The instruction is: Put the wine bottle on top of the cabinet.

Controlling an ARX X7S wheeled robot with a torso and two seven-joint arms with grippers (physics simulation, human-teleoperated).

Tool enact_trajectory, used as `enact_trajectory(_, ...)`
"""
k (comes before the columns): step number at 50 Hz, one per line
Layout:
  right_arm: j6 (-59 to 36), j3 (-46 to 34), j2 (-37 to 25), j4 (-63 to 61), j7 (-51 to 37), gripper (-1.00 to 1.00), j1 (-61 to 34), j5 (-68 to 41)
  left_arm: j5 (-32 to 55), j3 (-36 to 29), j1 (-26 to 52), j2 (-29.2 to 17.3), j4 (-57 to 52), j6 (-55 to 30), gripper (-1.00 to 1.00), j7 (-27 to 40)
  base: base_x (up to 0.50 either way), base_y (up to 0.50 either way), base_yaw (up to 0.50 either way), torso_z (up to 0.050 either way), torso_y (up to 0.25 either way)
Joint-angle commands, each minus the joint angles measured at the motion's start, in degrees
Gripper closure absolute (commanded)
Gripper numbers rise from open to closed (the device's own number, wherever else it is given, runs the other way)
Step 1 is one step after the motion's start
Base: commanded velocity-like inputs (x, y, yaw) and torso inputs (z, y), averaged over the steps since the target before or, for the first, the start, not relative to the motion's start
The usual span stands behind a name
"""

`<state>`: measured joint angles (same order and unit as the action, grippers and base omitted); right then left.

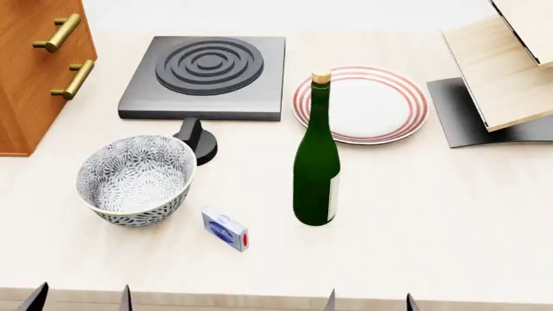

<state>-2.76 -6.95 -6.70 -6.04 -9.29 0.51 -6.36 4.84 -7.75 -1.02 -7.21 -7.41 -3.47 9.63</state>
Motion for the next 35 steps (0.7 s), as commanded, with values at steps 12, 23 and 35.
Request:
enact_trajectory(12,-12.44,0.20,-3.36,-26.34,-3.71,-1.00,1.11,-1.35,-0.23,-1.13,-1.31,-3.17,-24.05,-11.51,-1.00,2.15,0.00,0.00,0.00,0.000,0.000)
enact_trajectory(23,-19.27,0.52,-4.57,-37.46,-4.76,-1.00,0.10,-3.53,-1.11,-2.47,-0.05,-4.18,-36.37,-19.83,-1.00,3.20,0.00,0.00,0.00,0.000,0.000)
enact_trajectory(35,-23.12,1.80,-4.62,-42.81,-5.79,-1.00,-0.82,-7.07,-1.70,-3.22,1.17,-5.25,-43.37,-24.43,-1.00,3.83,0.00,0.00,0.00,0.000,0.000)
